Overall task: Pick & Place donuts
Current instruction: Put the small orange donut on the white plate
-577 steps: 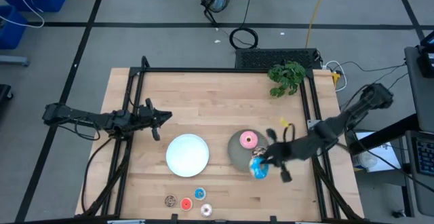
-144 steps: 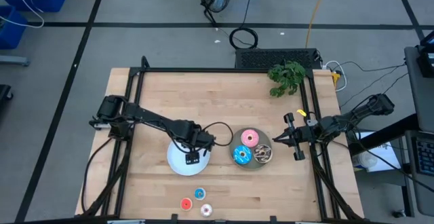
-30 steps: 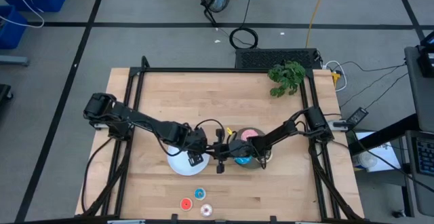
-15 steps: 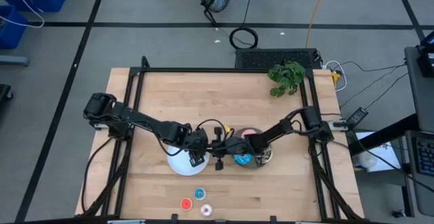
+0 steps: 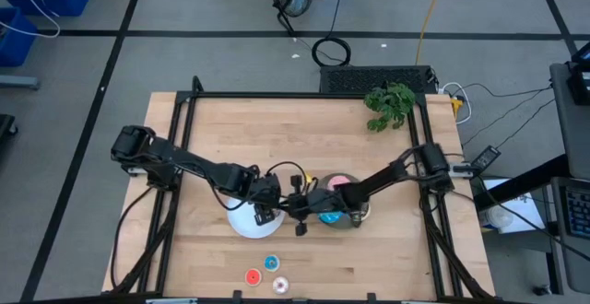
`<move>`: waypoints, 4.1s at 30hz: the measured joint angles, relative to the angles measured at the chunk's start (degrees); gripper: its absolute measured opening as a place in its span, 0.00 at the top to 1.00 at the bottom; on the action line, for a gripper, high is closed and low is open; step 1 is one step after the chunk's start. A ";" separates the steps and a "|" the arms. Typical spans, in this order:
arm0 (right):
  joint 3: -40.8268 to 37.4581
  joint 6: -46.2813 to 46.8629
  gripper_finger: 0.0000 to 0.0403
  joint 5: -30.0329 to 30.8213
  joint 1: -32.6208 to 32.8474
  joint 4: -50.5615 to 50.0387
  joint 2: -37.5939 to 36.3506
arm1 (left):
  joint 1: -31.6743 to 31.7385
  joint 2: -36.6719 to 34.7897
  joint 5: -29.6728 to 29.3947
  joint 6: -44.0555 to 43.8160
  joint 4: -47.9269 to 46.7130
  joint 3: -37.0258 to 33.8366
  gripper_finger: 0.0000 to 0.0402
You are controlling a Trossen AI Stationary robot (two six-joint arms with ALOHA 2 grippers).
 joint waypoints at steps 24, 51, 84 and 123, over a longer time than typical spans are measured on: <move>-43.45 6.36 1.00 -1.68 9.71 -14.50 -79.64 | -9.09 -13.07 -8.01 -9.17 -13.07 0.01 0.60; -54.90 1.72 1.00 0.00 11.63 -23.71 -101.83 | -10.19 -12.97 -7.86 -9.49 -14.37 -0.04 0.60; -54.86 -2.05 1.00 -0.07 11.62 -21.07 -101.81 | -27.93 15.75 9.49 -19.43 -14.69 25.16 0.60; -54.80 -2.85 1.00 -0.07 11.62 -20.65 -101.77 | -29.46 22.81 6.03 -12.75 -9.00 24.81 0.60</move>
